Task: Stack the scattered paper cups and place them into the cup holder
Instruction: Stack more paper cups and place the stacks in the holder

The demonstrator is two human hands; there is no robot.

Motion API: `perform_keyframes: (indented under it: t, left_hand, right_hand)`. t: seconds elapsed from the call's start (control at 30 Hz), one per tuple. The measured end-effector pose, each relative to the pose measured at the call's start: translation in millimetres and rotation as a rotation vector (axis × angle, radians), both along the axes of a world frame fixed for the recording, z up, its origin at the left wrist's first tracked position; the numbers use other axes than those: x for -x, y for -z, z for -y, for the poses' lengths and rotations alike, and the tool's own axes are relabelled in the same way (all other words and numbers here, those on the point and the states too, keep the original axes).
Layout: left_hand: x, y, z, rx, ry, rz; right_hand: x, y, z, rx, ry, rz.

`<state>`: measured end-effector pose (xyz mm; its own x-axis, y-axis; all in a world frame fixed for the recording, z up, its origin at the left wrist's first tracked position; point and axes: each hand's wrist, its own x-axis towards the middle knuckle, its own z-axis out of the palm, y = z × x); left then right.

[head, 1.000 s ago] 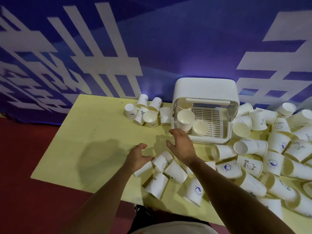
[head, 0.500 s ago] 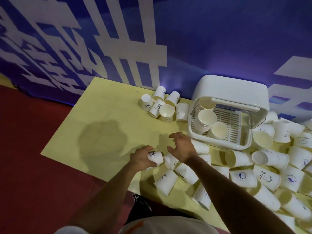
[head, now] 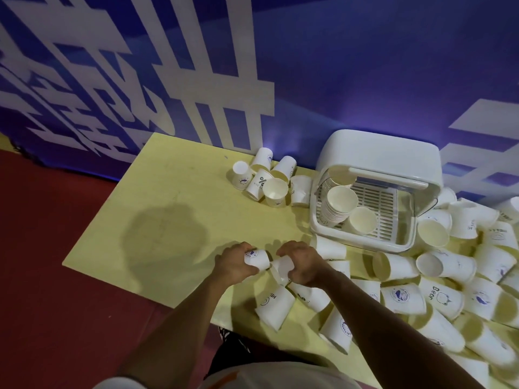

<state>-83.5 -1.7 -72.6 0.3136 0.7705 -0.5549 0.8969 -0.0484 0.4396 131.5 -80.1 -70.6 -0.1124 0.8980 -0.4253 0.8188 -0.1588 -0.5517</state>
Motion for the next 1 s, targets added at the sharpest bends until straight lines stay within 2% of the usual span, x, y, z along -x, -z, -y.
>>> perform_keyframes:
  t: [0.57, 0.73, 1.0]
  left_hand:
    - [19, -3, -4, -0.020, -0.078, 0.008]
    - [19, -6, -5, -0.043, -0.077, -0.015]
    - [-3, -20, -12, -0.114, -0.150, -0.027]
  right_hand:
    - [24, 6, -10, -0.014, -0.127, 0.293]
    - [24, 2, -10, -0.103, 0.023, 0.206]
    - [2, -20, 0, -0.198, 0.446, -0.175]
